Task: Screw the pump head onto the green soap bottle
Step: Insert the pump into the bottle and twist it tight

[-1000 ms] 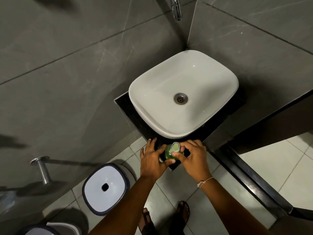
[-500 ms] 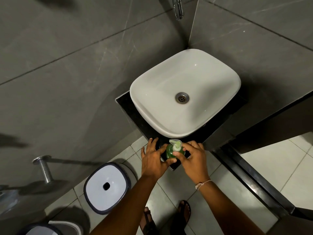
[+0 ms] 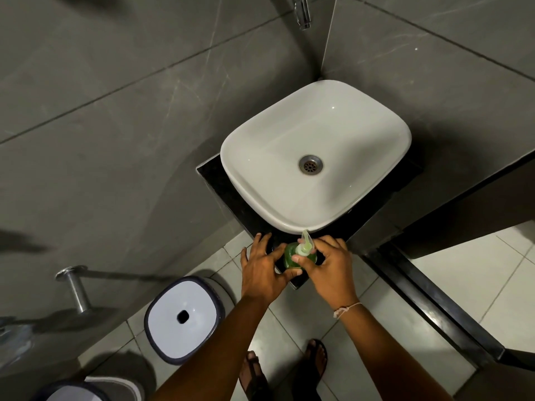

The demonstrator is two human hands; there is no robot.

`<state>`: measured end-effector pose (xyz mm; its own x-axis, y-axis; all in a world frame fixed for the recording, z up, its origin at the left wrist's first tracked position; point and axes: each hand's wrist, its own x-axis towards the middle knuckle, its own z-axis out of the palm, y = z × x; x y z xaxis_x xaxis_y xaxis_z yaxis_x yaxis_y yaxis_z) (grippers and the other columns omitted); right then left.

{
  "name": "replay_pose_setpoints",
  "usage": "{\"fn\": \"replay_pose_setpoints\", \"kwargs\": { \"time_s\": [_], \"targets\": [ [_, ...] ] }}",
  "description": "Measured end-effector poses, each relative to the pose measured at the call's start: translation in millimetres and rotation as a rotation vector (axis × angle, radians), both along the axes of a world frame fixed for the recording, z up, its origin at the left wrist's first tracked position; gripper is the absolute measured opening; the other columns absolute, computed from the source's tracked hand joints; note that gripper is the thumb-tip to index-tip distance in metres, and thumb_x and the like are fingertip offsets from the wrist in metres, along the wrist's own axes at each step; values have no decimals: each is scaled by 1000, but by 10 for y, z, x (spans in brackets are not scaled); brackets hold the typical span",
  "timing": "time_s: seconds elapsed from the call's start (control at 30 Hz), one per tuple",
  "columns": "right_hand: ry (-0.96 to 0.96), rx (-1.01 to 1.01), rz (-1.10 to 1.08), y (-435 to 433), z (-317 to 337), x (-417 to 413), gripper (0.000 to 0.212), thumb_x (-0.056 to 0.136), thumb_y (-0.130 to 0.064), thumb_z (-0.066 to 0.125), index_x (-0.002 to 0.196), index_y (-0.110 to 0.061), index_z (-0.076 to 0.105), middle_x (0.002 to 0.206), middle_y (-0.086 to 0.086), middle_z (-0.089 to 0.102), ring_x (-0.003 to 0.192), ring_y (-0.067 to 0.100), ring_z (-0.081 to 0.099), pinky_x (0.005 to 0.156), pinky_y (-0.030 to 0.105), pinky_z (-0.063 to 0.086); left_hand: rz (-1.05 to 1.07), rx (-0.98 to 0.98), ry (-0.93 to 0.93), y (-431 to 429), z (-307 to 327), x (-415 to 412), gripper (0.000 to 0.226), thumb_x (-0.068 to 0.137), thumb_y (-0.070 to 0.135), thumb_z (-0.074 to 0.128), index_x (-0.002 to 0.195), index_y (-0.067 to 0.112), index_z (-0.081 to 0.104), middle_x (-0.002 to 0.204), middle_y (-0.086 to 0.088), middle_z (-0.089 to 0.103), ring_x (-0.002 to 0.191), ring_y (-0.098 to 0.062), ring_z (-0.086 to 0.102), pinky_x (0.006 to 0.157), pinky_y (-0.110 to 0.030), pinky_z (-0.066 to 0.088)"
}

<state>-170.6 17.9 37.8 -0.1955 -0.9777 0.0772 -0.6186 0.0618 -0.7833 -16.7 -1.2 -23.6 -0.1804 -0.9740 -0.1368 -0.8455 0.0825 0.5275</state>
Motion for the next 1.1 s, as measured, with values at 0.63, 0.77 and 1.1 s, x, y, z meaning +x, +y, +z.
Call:
{"fn": "replay_pose_setpoints", "kwargs": {
  "time_s": [0.63, 0.77, 1.1],
  "targets": [
    [43, 76, -146, 34, -99, 146, 50, 56, -64, 73, 80, -27, 49, 76, -12, 51, 83, 19, 49, 80, 41, 39, 15, -6, -12, 8, -28, -17, 65, 75, 58, 65, 133, 35, 48, 156, -5, 28, 148, -23, 8, 116, -55, 5],
    [7, 59, -81, 110, -124, 93, 45, 68, -46, 80, 108, -29, 69, 86, -10, 56, 91, 18, 49, 87, 41, 41, 5, -6, -18, 5, -41, 0, 66, 75, 63, 62, 134, 36, 48, 156, -5, 28, 148, -23, 8, 116, -54, 5],
    [16, 119, -217, 17, -69, 204, 46, 57, -54, 83, 77, -30, 49, 77, -9, 58, 85, 20, 51, 82, 44, 42, 9, -9, -18, -2, -45, -10, 64, 75, 58, 66, 132, 35, 50, 156, -5, 28, 148, -23, 8, 116, -55, 6]
  ]
}}
